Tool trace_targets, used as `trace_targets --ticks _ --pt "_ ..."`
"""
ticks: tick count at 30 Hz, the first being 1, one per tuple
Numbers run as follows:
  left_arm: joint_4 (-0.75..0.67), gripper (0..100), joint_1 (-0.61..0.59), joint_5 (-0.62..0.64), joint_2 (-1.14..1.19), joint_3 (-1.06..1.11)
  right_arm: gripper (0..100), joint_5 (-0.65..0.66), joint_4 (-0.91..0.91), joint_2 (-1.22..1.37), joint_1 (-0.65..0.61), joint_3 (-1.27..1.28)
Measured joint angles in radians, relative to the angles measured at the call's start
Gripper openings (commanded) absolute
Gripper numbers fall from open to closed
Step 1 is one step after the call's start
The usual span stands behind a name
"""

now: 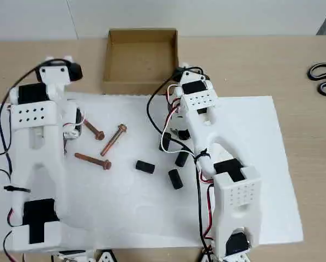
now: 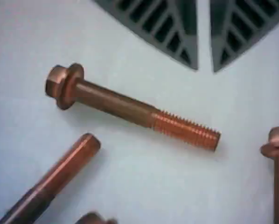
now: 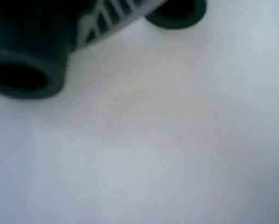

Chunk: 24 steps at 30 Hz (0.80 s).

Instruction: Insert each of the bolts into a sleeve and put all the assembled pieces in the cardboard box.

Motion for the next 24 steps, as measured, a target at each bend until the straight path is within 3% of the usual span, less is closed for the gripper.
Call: trace_targets --ticks 9,18,24 --pt "0.000 1 0.000 0.005 0.002 0.043 0.3 0.002 0.103 -0.199 -0.009 0.005" --pt "0.018 1 0.043 0.265 0.002 0.038 0.3 0.002 0.313 -0.442 0.000 0.003" --pt "0.031 1 0.074 0.353 0.002 0.018 0.3 0.002 0.341 -0.512 0.120 0.074"
